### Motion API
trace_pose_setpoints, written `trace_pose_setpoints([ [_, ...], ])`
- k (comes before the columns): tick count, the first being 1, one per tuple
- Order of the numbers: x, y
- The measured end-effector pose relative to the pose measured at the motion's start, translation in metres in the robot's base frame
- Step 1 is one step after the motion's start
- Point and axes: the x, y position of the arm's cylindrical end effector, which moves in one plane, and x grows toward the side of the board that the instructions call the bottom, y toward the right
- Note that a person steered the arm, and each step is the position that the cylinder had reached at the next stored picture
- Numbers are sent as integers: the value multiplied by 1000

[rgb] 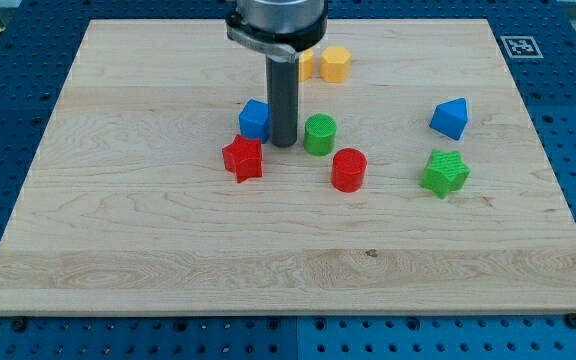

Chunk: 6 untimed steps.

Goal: Move the green circle closer to the green star

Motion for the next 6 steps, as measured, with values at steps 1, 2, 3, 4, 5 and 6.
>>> trace_pose_setpoints([
  [1,-6,22],
  [2,-28,25],
  [3,-30,25],
  [4,-18,39],
  [5,-10,70],
  [6,-3,100],
])
